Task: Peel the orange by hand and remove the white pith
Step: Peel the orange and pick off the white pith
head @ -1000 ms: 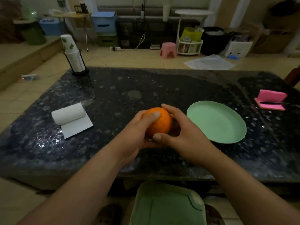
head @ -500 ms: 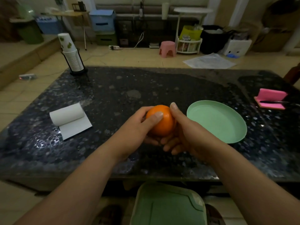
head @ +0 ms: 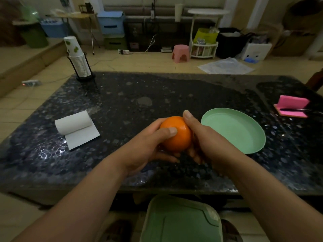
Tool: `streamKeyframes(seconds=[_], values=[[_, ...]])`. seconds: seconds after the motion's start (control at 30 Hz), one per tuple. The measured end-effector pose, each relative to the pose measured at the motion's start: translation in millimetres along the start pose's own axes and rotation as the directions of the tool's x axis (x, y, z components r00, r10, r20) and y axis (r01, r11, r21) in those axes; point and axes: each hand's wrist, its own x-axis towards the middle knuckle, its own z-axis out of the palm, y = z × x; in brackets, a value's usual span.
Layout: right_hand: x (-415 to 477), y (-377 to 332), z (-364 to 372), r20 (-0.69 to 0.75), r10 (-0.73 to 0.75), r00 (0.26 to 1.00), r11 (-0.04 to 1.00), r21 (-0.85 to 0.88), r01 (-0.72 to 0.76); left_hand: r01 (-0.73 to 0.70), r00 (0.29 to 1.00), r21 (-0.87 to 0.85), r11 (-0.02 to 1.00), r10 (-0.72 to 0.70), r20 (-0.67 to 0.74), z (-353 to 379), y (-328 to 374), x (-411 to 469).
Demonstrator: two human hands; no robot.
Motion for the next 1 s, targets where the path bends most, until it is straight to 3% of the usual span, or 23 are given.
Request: streamKeyframes(seconds=[0.2, 0.33, 0.57, 1.0], values=[[6, 3, 0, 0.025, 0.001, 1.000, 0.999, -0.034, 0.000, -0.016, 0.999, 0.018, 1.000, 0.016, -0.030, 0, -3, 3], [4, 6, 4, 0.164, -0.045, 0.985, 0.967, 0.254, 0.002, -0.025, 0.995, 0.038, 0.999, 0.028, -0.095, 11, -8, 7], [3, 6, 15, 0.091, -0.095, 0.991, 0.938, 0.341, 0.059, -0.073, 0.981, 0.122, 0.990, 0.093, -0.168, 20, -9, 9], [12, 15, 32, -0.073, -0.058, 0.996, 0.950, 0.302, 0.078, -0.013, 0.977, 0.034, 0.999, 0.020, -0.214, 24, -18, 14]])
